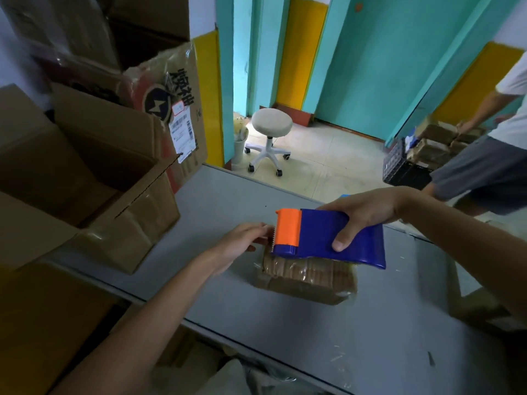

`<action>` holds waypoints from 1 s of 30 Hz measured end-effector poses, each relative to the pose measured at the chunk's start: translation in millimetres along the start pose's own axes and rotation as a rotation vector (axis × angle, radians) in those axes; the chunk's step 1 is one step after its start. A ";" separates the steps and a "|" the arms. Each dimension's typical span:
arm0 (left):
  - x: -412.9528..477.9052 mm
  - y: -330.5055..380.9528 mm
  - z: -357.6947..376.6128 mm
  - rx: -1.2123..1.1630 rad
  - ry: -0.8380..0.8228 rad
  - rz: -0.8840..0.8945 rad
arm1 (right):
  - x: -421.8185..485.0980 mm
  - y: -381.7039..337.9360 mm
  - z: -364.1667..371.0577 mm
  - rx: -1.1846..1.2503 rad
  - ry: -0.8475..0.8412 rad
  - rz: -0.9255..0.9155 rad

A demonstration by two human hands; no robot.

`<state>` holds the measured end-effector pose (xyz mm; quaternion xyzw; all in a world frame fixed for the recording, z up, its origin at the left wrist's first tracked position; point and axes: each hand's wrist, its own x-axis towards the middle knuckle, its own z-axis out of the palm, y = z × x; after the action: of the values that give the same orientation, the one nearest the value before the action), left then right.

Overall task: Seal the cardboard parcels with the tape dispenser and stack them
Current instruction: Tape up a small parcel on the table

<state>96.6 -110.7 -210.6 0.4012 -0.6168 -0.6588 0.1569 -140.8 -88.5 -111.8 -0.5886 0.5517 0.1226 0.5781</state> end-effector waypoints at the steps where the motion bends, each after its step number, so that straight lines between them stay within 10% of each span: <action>1: 0.6 1.6 -1.2 0.018 -0.010 0.001 | -0.5 -0.5 -1.1 -0.005 -0.004 -0.003; 30: -3.3 20.0 -21.7 0.065 0.174 0.302 | -20.5 -24.9 12.6 -0.071 0.163 -0.142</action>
<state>108.6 -127.1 -189.0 0.3641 -0.6751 -0.5703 0.2939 -122.3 -74.8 -86.1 -0.6543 0.5491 0.0527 0.5173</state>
